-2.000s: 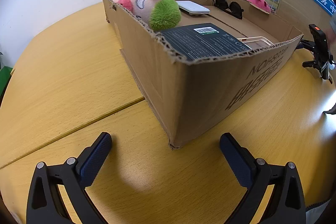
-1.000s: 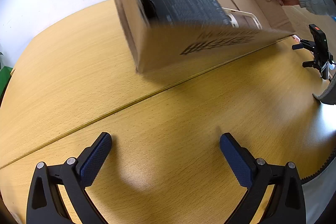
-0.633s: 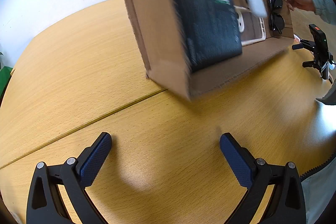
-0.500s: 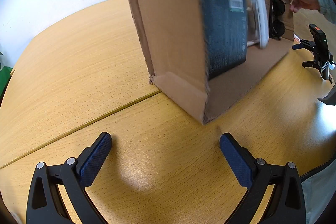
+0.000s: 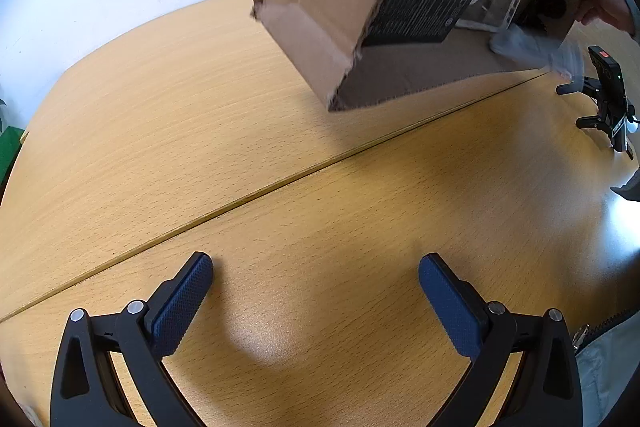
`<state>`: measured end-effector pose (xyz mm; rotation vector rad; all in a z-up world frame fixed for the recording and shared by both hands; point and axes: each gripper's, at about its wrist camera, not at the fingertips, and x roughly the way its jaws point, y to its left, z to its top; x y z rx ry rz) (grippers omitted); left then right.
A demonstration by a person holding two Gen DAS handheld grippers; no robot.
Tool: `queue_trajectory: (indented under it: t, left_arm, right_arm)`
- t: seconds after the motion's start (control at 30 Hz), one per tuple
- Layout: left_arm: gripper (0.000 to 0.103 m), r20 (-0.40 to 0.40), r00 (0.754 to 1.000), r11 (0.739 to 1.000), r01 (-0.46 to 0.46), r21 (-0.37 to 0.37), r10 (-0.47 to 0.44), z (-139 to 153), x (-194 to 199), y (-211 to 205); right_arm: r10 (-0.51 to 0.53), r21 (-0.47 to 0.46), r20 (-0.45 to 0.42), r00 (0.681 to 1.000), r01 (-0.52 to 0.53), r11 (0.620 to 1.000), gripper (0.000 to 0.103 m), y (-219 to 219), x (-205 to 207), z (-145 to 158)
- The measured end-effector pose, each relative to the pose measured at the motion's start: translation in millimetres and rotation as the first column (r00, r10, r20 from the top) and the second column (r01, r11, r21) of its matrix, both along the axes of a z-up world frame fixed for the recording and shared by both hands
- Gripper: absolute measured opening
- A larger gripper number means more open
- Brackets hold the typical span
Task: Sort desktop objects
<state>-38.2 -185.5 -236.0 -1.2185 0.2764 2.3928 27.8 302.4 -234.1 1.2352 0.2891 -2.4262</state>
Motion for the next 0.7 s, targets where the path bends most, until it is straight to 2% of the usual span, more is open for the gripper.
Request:
queue_trajectory:
  t: [0.7]
  left_arm:
    - [0.103, 0.001, 1.0, 1.0, 0.006, -0.002, -0.006, 6.9, -1.9, -4.5]
  right_arm:
    - [-0.015, 0.002, 0.002, 1.0, 0.015, 1.0, 0.103, -2.2, -1.5, 0.1]
